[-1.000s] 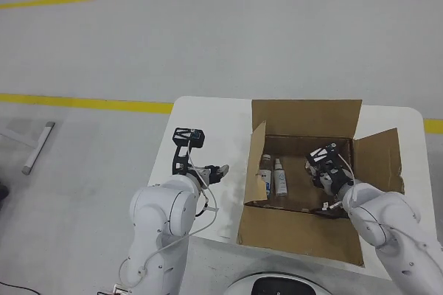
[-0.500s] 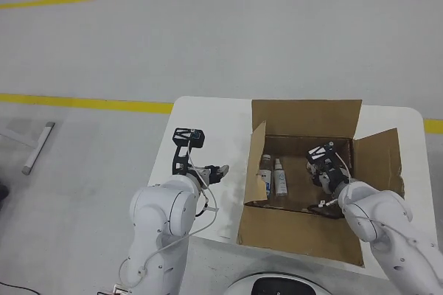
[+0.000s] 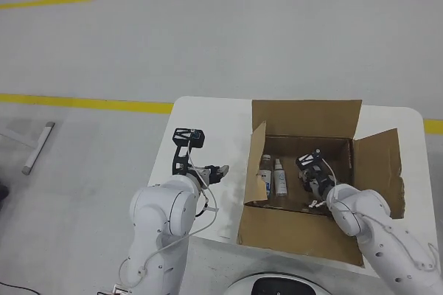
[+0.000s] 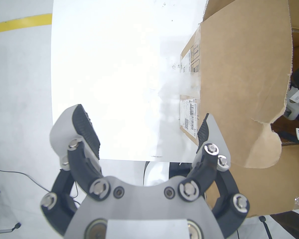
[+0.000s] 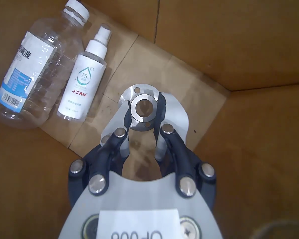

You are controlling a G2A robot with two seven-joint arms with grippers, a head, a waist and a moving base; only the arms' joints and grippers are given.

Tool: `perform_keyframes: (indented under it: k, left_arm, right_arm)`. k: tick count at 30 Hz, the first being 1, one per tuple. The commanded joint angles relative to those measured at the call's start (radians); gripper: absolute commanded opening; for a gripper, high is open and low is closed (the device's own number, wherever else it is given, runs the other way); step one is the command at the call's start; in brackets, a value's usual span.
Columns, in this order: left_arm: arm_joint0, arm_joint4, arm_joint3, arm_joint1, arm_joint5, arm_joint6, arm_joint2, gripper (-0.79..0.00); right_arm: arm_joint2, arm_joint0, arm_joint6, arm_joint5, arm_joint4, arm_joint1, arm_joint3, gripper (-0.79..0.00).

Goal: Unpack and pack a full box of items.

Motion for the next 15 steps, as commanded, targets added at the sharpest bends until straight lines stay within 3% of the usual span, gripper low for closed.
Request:
perform_keyframes:
  k: [1, 15]
  left_arm:
    - [0.0, 0.0, 0.0, 0.0, 0.0, 0.0, 0.0, 0.0]
    - [0.0, 0.0, 0.0, 0.0, 0.0, 0.0, 0.0, 0.0]
  right_arm:
    - [-0.028, 0.031, 0.006, 0.019, -0.001, -0.007, 0.039, -0.785]
    - [-0.154, 0.185, 0.033, 0.097, -0.002, -0.056, 0.245, -0.785]
